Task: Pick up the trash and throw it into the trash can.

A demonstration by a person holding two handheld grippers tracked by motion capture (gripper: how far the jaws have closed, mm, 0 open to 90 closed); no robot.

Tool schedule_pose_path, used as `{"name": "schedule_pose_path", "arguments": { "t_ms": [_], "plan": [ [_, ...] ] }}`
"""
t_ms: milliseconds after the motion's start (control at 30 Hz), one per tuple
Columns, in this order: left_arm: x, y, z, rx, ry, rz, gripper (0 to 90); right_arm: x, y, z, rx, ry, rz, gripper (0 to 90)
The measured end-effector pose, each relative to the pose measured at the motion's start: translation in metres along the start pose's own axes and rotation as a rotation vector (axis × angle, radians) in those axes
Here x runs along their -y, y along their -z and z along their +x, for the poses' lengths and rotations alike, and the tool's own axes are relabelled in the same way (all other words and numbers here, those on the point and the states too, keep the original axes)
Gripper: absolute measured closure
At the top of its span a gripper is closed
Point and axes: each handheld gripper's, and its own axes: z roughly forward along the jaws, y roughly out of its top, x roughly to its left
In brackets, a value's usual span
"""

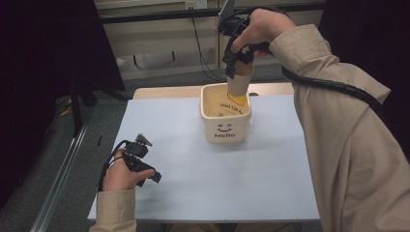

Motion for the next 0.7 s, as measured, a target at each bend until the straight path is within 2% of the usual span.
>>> {"name": "schedule_pose_path", "arguments": {
  "t_ms": [100,167,267,300,333,400,567,700],
  "plan": [
    [0.000,0.000,-0.001,-0.001,0.006,-0.009,4.1,-0.002,-0.001,0.001,0.001,0.000,-0.001,22.4],
    [0.000,0.000,-0.001,-0.001,-0.005,-0.009,4.1,-0.003,-0.003,0.000,-0.002,0.004,-0.005,22.4],
    [-0.001,0.000,-0.003,0.001,0.005,-0.012,4.1,-0.005,-0.007,-0.001,0.000,0.001,-0.004,22.4],
    [-0.001,0.001,-0.001,-0.006,-0.020,0.007,4.1,-0.005,-0.009,-0.001,-0.004,0.000,-0.004,22.4],
    [-0.001,0.000,-0.003,-0.003,-0.003,-0.007,4.1,-0.005,-0.011,-0.001,-0.005,0.002,-0.004,22.4],
    [-0.002,0.000,-0.002,0.001,-0.023,-0.001,4.1,-0.006,-0.015,-0.002,-0.003,0.005,-0.006,22.3],
    [-0.002,0.000,-0.002,0.000,-0.022,0.000,4.1,-0.007,-0.025,-0.005,-0.012,0.006,-0.013,22.3],
    [-0.001,-0.001,-0.003,-0.002,0.000,-0.012,4.1,-0.008,-0.033,-0.008,-0.018,0.002,-0.011,22.3]
  ]
}}
